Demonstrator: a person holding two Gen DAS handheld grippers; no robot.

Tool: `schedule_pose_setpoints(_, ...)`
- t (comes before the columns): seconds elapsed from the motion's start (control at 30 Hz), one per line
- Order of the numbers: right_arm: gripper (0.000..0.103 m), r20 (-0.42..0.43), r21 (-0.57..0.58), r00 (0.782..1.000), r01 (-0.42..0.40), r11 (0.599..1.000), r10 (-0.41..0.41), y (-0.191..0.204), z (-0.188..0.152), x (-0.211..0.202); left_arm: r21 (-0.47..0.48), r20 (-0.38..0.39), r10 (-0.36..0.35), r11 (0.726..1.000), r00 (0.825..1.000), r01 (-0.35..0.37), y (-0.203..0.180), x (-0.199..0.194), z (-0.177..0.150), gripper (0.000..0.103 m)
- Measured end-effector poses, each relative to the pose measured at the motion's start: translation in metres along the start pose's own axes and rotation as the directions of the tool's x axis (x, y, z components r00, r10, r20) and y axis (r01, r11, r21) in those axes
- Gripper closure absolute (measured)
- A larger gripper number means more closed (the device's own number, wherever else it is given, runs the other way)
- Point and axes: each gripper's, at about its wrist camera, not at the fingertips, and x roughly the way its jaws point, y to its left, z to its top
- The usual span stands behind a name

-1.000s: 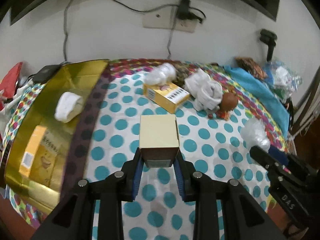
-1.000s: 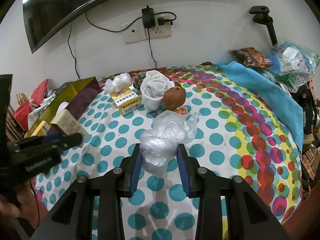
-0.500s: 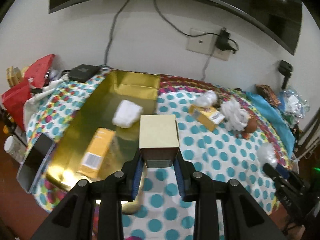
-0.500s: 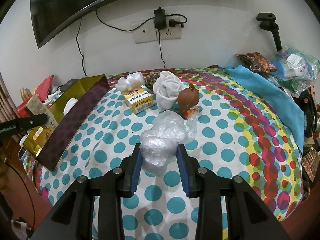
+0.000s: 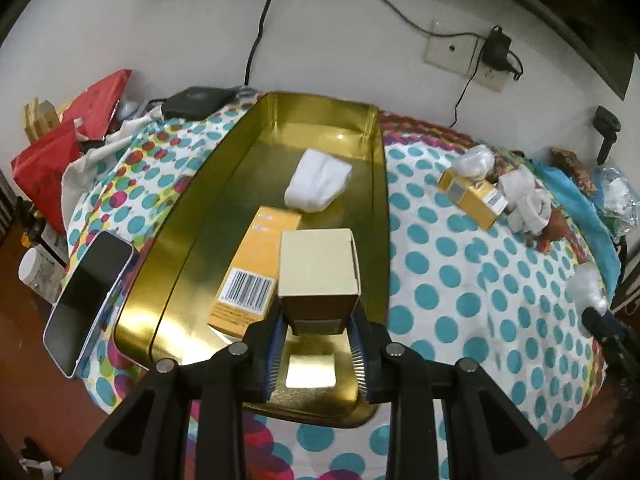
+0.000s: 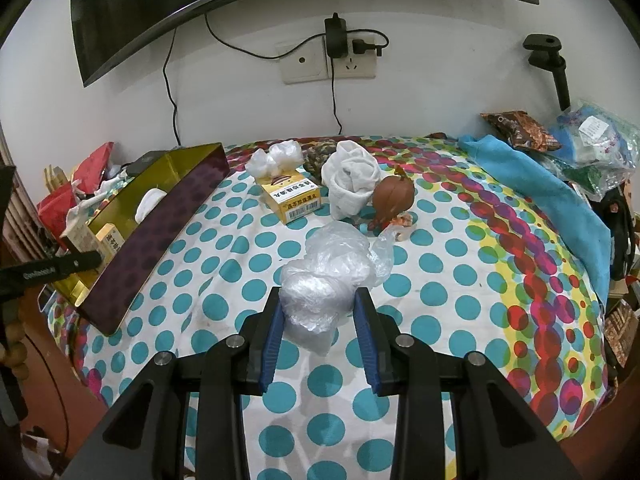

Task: Organize objects
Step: 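Carry the cream-topped box over the gold tray with the left gripper, then set the cream-topped box in the tray with the left gripper while the right carries the bag over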

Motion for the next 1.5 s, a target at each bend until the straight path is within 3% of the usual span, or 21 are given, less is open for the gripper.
schedule_pose_setpoints(0.23, 0.071, -0.01, -0.008, 1.0, -0.002, 1.0, 0.001, 0.006, 0.0, 0.003, -0.057, -0.039, 0.047, 0.997, 0.998, -0.049, 0.024, 0.016, -0.004, 0.073)
schedule_pose_setpoints(0.6, 0.071, -0.03, -0.029, 1.0, -0.008, 1.0, 0.007, 0.018, -0.001, 0.01, -0.085, -0.032, 0.082, 0.993, 0.996, -0.085, 0.044, 0.019, 0.001, 0.073)
schedule_pose_setpoints(1.07, 0.071, -0.042, -0.088, 0.999, -0.034, 0.996, 0.03, 0.051, 0.004, 0.014, -0.118, -0.019, 0.024, 0.993, 1.0, -0.026, 0.047, 0.015, -0.003, 0.068)
schedule_pose_setpoints(1.2, 0.071, -0.037, -0.116, 0.997, -0.066, 0.991, 0.063, 0.066, 0.01, 0.011, -0.118, -0.006, 0.016, 0.993, 1.0, -0.016, 0.045, 0.007, -0.006, 0.054)
schedule_pose_setpoints(1.5, 0.071, 0.003, -0.253, 0.986, -0.159, 0.954, 0.165, 0.131, 0.032, 0.003, -0.09, 0.008, 0.003, 0.996, 1.0, -0.002, 0.044, -0.021, -0.014, 0.053)
